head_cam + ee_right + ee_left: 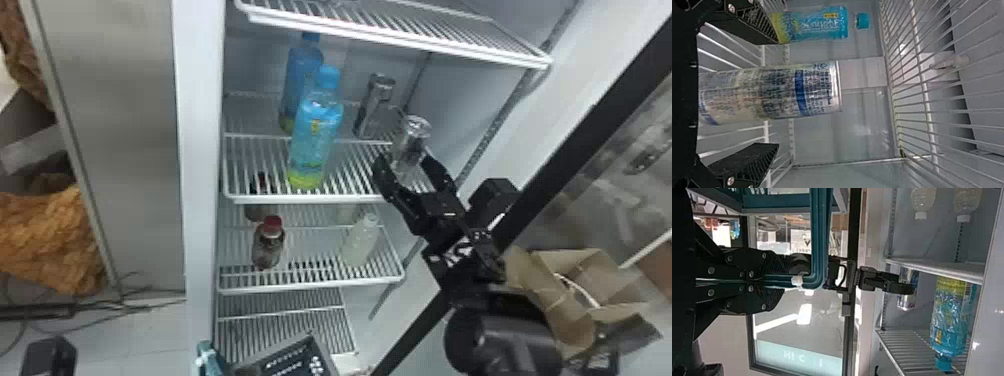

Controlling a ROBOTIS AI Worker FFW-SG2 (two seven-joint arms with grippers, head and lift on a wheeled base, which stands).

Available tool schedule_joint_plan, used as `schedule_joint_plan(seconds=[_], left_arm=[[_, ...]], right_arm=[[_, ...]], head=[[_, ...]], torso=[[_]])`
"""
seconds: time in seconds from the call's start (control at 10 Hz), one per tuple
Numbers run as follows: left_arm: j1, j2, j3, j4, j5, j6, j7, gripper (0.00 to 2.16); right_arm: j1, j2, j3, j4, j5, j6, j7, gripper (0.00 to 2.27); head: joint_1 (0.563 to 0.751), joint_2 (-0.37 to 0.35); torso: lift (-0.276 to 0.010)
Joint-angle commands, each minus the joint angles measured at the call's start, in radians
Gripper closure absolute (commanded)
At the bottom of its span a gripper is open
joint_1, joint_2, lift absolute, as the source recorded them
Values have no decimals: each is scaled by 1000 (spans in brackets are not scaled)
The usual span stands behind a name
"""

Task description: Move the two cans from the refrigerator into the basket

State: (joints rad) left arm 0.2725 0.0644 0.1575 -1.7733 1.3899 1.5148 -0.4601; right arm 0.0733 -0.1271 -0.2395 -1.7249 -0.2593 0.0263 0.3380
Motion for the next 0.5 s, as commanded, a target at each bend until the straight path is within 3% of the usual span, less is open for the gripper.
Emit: schedule_joint_plan(seconds=[0.0,0.4], left_arm=[[0,0,0,0,0,-1,0,1197],[0,0,0,0,0,-1,1,1197]], right_arm=[[-32,-3,12,28,0,1,-2,110],[-73,-12,34,77,-2,1,-4,182]], head=[[695,-350],[695,-350]], torso=[[-35],[-35]])
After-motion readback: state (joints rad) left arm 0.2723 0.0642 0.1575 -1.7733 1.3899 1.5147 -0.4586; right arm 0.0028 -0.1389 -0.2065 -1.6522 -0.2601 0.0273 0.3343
